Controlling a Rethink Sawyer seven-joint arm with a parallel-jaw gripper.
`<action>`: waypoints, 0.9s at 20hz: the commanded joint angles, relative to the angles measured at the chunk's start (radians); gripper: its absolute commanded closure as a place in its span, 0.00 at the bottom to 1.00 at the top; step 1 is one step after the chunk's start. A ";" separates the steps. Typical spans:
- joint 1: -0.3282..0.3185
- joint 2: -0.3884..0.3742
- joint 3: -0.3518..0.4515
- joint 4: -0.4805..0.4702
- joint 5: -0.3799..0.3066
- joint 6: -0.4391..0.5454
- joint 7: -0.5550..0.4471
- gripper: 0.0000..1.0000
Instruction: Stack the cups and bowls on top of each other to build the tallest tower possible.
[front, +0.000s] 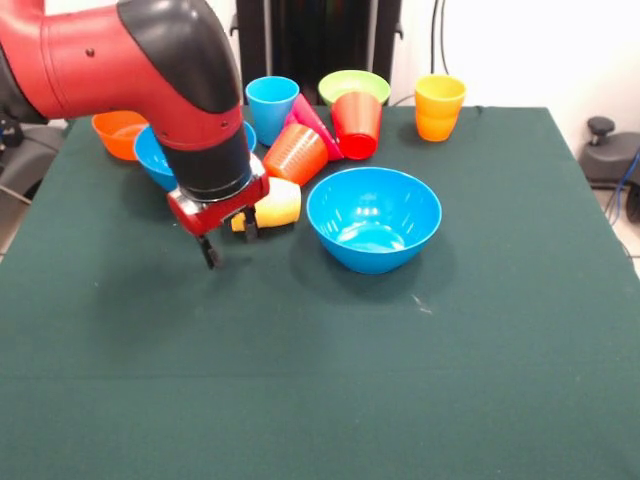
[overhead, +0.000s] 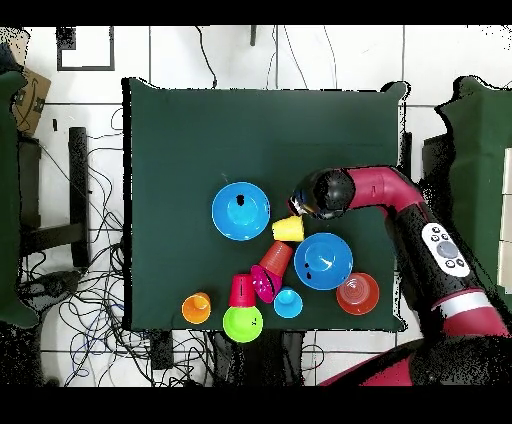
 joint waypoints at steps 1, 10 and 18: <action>-0.025 -0.025 -0.002 0.058 0.011 -0.117 -0.056 0.00; -0.024 -0.035 -0.006 0.070 0.063 -0.082 -0.079 0.00; -0.032 -0.005 -0.026 0.089 0.055 -0.115 -0.066 0.00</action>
